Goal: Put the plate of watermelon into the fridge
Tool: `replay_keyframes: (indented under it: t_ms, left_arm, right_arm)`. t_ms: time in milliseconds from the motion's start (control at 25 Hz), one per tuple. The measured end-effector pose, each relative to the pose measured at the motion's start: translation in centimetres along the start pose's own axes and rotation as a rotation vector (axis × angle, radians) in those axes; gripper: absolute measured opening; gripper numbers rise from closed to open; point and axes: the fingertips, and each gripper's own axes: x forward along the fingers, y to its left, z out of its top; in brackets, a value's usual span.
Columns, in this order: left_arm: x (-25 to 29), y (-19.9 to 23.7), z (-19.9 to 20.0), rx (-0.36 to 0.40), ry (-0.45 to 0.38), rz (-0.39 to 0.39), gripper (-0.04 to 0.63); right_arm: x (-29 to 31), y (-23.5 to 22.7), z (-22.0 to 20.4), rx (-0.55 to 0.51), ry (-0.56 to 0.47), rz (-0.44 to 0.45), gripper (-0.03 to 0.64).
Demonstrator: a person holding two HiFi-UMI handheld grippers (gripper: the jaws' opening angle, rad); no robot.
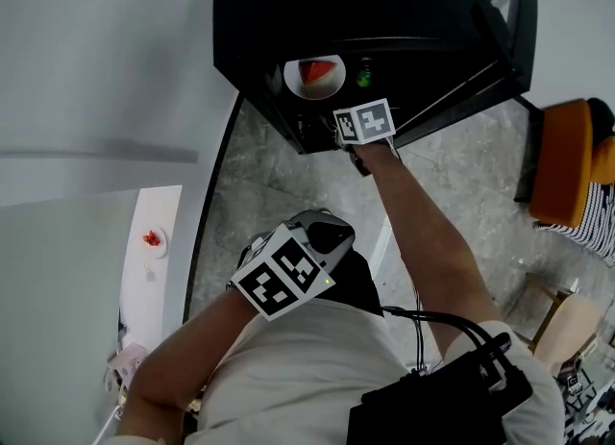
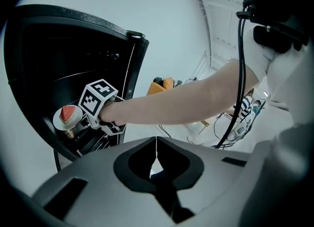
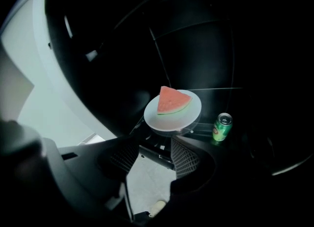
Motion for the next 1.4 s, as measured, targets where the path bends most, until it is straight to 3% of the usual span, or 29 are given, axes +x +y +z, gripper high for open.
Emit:
replay_keyframes:
  t_ms: [560,1400]
  left_arm:
    - [-5.1,-5.5,-2.1,0.025,-0.058,-0.035,0.014]
    - [-13.6,-15.5,-9.0,0.064,-0.173,-0.038,0.012]
  right_arm:
    - [-9.5,6.7,-4.3,-0.023,-0.009,-0.043,0.044]
    - [-23.8,24.8,-11.5,-0.116,-0.136,-0.048,0.023]
